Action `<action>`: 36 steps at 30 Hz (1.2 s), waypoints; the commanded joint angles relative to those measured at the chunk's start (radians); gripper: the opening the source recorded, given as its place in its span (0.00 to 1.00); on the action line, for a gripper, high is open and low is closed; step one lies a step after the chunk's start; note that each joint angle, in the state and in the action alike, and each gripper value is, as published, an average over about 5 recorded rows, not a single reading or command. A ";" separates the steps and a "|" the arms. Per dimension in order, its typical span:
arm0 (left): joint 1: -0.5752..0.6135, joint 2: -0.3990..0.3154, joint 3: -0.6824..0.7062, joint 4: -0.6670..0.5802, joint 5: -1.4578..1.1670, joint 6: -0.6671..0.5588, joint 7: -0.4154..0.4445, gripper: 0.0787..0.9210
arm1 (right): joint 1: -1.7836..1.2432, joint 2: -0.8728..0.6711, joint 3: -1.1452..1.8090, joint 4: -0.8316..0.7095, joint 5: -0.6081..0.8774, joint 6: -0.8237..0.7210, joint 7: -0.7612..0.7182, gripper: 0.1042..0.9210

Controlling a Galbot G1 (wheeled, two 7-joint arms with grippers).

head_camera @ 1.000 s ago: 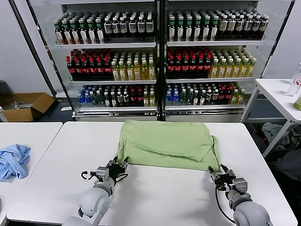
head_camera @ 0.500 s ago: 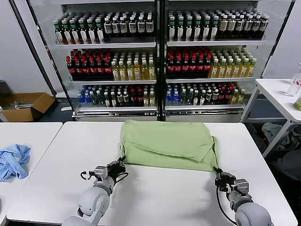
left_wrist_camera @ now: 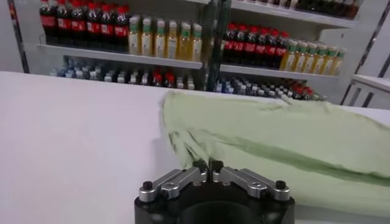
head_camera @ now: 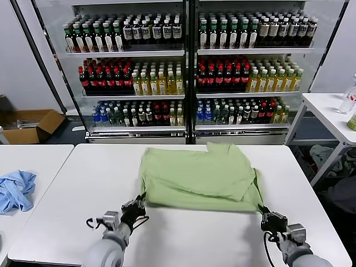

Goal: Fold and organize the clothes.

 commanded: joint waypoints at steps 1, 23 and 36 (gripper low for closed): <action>0.454 -0.020 -0.082 -0.341 0.145 0.009 -0.016 0.03 | -0.255 0.002 0.059 0.180 -0.075 0.009 0.000 0.00; 0.342 0.110 -0.234 -0.373 0.030 0.041 -0.034 0.30 | -0.036 -0.032 0.056 0.227 0.001 -0.021 0.049 0.46; -0.254 0.185 0.015 0.107 -0.105 0.077 -0.097 0.74 | 0.884 -0.027 -0.455 -0.376 0.223 -0.152 0.144 0.86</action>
